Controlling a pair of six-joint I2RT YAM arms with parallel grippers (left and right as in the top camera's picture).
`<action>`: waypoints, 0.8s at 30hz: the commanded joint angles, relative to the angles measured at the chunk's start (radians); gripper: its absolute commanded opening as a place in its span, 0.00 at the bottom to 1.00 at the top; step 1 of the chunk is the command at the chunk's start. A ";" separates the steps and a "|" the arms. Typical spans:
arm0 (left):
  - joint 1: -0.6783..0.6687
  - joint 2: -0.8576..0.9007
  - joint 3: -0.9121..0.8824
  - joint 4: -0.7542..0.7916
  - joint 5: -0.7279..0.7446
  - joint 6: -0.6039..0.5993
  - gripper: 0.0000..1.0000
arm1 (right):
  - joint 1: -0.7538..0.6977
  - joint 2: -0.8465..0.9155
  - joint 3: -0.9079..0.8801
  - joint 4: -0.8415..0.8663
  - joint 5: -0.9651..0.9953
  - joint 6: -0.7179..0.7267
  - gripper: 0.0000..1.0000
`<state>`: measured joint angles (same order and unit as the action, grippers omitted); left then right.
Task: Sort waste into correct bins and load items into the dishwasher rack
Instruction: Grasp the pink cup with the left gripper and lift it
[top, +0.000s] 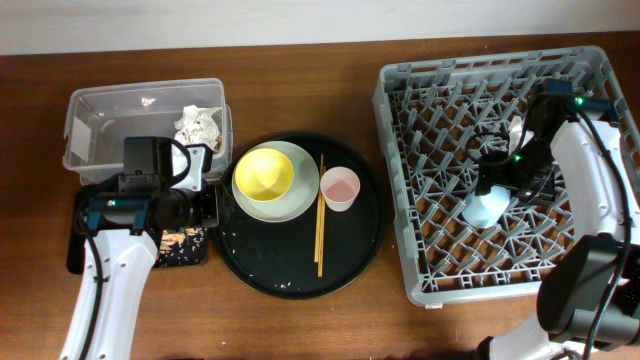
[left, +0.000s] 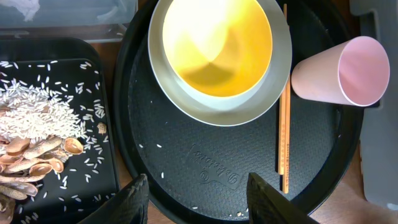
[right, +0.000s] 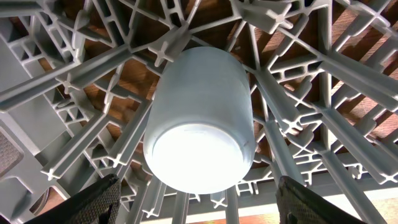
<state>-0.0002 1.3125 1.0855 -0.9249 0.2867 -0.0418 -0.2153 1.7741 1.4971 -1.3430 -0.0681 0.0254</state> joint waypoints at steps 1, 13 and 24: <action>0.001 -0.022 0.003 0.014 0.043 0.013 0.50 | -0.002 0.003 0.012 -0.016 -0.034 0.002 0.81; -0.375 0.187 0.003 0.436 0.042 -0.104 0.62 | 0.000 -0.283 0.012 -0.056 -0.165 0.001 0.82; -0.478 0.495 0.003 0.564 0.012 -0.130 0.00 | 0.000 -0.290 0.011 -0.060 -0.172 0.002 0.84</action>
<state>-0.4759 1.7927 1.0843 -0.3527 0.3092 -0.1722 -0.2153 1.4887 1.5002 -1.4033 -0.2306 0.0261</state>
